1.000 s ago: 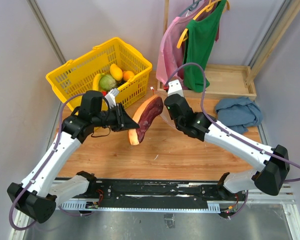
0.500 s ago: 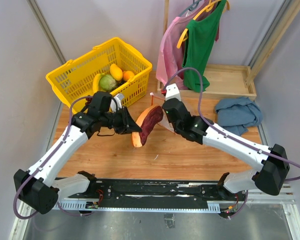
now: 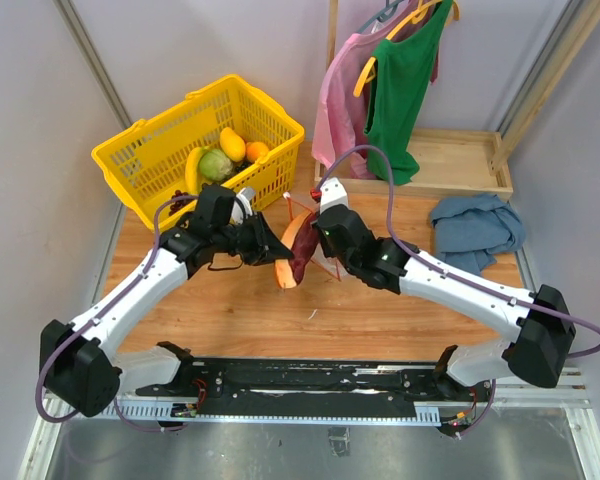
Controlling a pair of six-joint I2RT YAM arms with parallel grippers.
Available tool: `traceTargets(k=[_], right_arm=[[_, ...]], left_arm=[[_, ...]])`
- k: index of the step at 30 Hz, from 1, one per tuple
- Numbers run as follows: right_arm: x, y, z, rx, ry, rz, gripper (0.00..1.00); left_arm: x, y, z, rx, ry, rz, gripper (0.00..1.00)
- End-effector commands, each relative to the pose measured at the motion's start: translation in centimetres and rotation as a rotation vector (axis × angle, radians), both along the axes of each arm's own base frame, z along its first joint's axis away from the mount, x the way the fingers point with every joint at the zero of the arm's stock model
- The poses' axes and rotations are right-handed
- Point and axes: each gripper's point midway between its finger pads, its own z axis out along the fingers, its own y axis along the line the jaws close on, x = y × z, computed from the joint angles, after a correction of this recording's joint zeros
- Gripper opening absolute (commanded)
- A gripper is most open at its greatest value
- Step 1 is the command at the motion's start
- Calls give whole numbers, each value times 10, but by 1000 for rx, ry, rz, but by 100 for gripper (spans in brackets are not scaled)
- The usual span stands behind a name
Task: Place the food in the zip-top bag and seal the zipper
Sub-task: Place the fake food in the zipper food storage bag.
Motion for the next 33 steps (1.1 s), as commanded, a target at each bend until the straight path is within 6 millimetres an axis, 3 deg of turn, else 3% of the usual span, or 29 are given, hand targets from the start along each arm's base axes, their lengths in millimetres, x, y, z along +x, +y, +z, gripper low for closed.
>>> traceTargets(k=[1,13,20,23,29,33], right_arm=[[-10,17,1,55,15,47,1],[-31,46,-13,94,93,144,1],[-41,55,-26,90,138,183,1],[-45,60,-29,90,151,199,1],[-50,68,-26,115,163,226,1],[-52,75,-24,137,178,243,1]], left_arm=[[9,-9,-3,-18,-34,14,0],[33,4,-18,88,-53,154,0],[44,9,-9,88,-90,219,0],[48,8,-15,94,-74,234,0],[57,11,-28,89,-71,300,0],[57,2,-31,51,-85,322,0]])
